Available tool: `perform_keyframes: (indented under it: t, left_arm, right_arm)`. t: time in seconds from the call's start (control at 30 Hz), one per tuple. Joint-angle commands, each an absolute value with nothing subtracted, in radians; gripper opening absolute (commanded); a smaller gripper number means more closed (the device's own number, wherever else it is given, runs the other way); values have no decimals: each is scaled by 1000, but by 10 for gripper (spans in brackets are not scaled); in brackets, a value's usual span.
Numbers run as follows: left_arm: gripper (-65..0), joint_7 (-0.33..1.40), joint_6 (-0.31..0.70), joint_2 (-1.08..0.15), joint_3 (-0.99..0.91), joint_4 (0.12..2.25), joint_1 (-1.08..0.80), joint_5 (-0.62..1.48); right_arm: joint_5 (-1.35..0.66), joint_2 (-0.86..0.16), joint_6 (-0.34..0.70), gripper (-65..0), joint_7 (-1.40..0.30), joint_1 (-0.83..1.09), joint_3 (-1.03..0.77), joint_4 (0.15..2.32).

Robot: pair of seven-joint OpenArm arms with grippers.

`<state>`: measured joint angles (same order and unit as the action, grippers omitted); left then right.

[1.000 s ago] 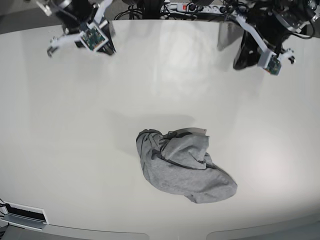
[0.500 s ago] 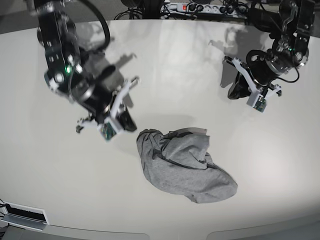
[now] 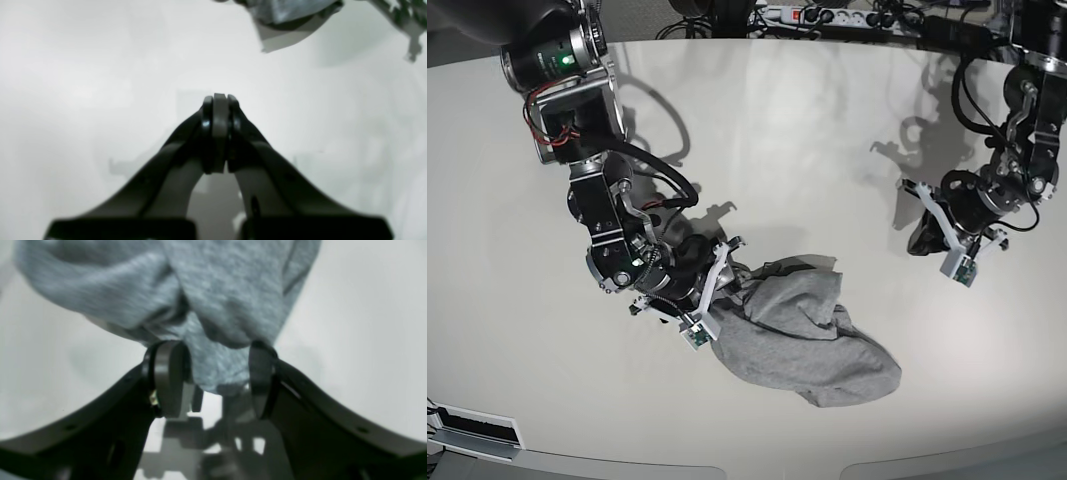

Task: Layout the t-shirt on the table in an organized manner, then fold the t-shirt properly
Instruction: 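Move the right gripper down and grasp the crumpled grey t-shirt, then drag the shirt toward the left gripper and grasp it with the left gripper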

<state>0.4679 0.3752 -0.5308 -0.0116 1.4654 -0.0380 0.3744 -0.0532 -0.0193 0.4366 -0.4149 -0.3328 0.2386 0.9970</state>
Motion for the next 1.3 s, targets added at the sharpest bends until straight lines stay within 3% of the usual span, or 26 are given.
perform_keyframes:
  t: [0.0,0.1,0.23,0.3,0.37,0.47,0.57,0.67,0.93,1.2,1.27]
  left_arm:
    - [-650,449,378,-550,-18,1481,-25,383]
    - [-650,449,378,-551,-18,1481,-25,383]
    - [-650,449,379,-551,-18,1481,-34,382]
    - [-650,448,379,-551,-18,1481,-35,384]
    - [-650,445,379,-551,-18,1481,-33,384]
    - [-650,442,379,-551,-18,1481,-32,384]
    - [-650,442,382,-560,-18,1481,-32,384]
    - [-650,442,386,-581,-18,1481,-33,384]
    - [-650,445,410,-616,-18,1481,-33,383]
    - [-650,443,522,-617,-18,1481,-35,386]
    - [-650,446,537,-616,-18,1481,-35,403]
  right_arm:
    - [-52,-19,424,-261,-393,-369,236,1013]
    - [-47,-17,423,-187,-460,-390,236,1015]
    - [-44,-16,355,-184,-465,-395,236,1014]
    - [-54,-14,314,-218,-435,-393,236,1014]
    - [-54,-10,319,-359,-436,-393,236,1014]
    - [-47,-12,394,-650,-467,-396,236,1014]
    - [-48,-14,471,-650,-558,-426,236,1029]
    - [-55,-24,480,-650,-670,-447,234,1150]
    - [-50,-168,319,-650,-891,-421,234,1686]
    - [-70,-321,297,-650,-931,-391,234,1741]
    - [-137,-345,338,-650,-943,-387,234,1758]
